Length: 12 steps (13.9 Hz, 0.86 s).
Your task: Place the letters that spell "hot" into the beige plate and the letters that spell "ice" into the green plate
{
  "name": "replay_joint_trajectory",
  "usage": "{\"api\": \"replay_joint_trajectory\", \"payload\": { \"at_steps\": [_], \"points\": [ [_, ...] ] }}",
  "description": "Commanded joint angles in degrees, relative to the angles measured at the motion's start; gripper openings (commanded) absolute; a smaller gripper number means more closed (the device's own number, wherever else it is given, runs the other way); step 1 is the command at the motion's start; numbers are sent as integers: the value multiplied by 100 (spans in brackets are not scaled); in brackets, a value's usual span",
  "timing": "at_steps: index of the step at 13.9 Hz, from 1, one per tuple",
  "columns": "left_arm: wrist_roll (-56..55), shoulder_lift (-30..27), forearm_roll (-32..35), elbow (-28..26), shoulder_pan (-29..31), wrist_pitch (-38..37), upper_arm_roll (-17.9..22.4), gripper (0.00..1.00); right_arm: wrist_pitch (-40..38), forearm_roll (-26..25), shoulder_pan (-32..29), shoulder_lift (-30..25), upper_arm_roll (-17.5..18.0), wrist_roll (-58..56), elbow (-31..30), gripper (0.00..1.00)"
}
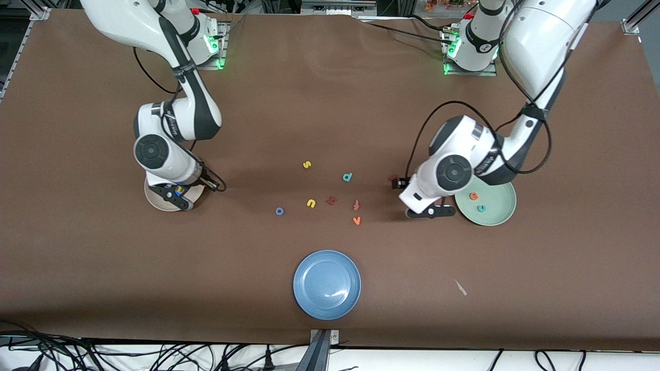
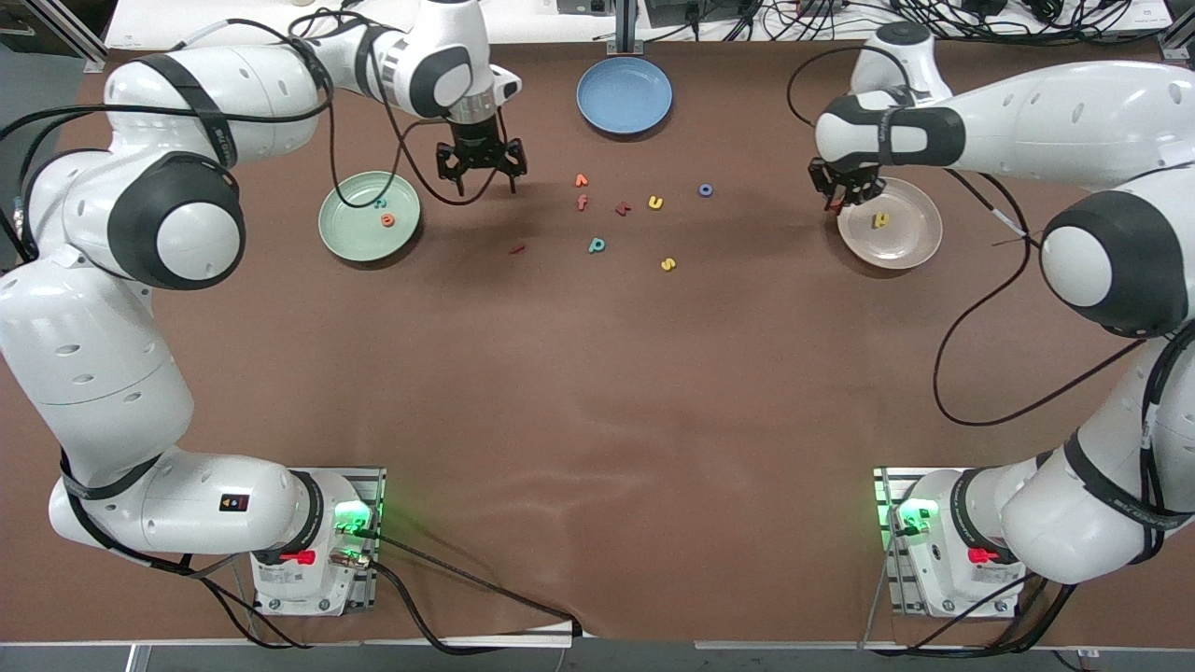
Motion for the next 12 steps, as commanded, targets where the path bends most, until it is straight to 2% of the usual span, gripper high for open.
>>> {"api": "replay_joint_trajectory", "payload": {
  "at_steps": [1,3,4,6,8,9,10,12],
  "points": [
    [-636,20,-114,-111,-155,96,47,100,268,-65,8,-538,-340,-891,-727,0],
    [-1294,169,-114,-111,-252,270,47,99,321,-48,0,-566,-577,-1331,-816,0],
    [-1532,213,-114,-198,-252,446,38,93,347,-39,-1,-531,-622,-1463,-808,27],
    [-1657,222,-114,-548,-173,1059,38,83,339,-39,-1,-469,-631,-1509,-746,100],
    [-1710,213,-114,-997,-147,1658,47,68,277,-30,69,-460,-570,-1456,-624,100],
    [-1728,213,-114,-1086,-147,1730,47,67,277,39,122,-460,-561,-1421,-553,100],
    [-1754,213,-114,-1104,-155,1731,47,56,277,92,210,-434,-526,-1308,-483,100],
    [-1894,169,-105,-1192,-199,1731,47,53,277,224,298,-233,-290,-773,-185,100]
  ]
}}
